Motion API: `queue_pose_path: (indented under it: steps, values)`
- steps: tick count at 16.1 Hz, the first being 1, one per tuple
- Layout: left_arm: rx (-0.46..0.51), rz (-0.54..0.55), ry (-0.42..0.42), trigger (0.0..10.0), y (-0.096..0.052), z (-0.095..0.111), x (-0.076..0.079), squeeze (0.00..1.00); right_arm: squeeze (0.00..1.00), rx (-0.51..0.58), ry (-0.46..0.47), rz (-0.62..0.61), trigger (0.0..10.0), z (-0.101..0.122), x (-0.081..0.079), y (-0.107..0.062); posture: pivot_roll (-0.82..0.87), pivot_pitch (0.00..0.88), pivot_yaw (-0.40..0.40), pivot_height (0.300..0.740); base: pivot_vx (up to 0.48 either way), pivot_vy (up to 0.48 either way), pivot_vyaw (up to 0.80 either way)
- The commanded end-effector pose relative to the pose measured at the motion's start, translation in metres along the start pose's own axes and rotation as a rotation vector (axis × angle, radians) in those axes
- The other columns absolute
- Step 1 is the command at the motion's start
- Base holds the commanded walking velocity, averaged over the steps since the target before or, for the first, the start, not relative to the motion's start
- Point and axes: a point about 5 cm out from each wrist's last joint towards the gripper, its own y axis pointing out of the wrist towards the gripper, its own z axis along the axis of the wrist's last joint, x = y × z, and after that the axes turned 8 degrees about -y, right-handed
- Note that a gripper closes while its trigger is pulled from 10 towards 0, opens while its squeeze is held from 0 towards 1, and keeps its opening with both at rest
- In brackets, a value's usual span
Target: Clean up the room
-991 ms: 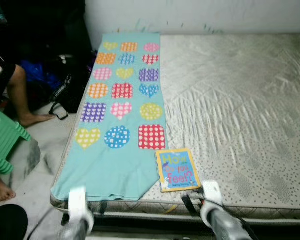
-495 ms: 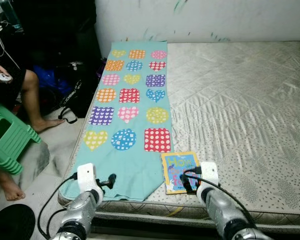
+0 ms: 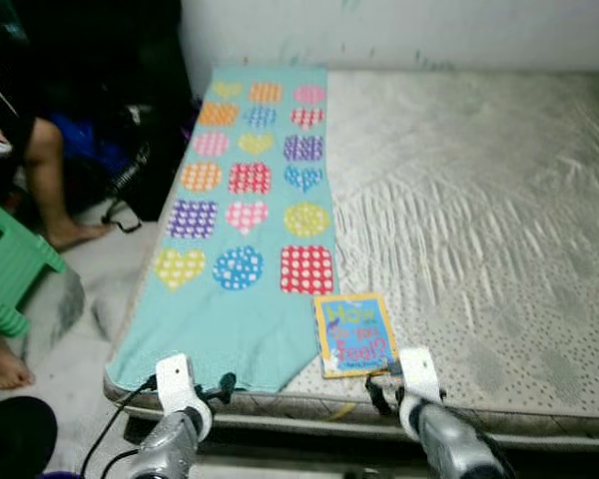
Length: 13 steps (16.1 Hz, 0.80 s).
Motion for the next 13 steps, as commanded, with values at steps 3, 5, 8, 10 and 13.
queue_pose_path:
  steps: [3,5,8,10,13]
  values:
    - [-0.020,0.017,-0.001,10.0,-0.009,-0.016,-0.007,0.00,0.00,-0.028,0.010,0.030,10.0,-0.015,-0.001,-0.007,-0.09,0.250,-0.005,0.736,0.000,0.000,0.00]
    - [-0.021,0.028,-0.021,10.0,-0.014,-0.021,-0.010,0.00,0.00,-0.017,-0.004,0.044,10.0,-0.017,-0.003,-0.009,-0.09,0.258,-0.008,0.736,0.000,0.000,0.00]
    - [-0.018,0.028,-0.023,10.0,-0.014,-0.022,-0.008,0.00,0.00,0.015,-0.010,0.047,10.0,-0.014,-0.003,-0.010,-0.09,0.253,-0.013,0.736,0.000,0.000,0.00]
    - [-0.018,0.029,-0.022,10.0,-0.014,-0.021,-0.007,0.00,0.00,0.033,0.003,0.047,10.0,-0.010,-0.003,-0.010,-0.09,0.246,-0.012,0.736,0.000,0.000,0.00]
    - [-0.008,0.028,-0.023,10.0,-0.013,-0.016,-0.005,0.00,0.00,0.071,0.024,0.054,10.0,-0.001,-0.004,-0.010,-0.09,0.231,-0.005,0.736,0.000,0.000,0.00]
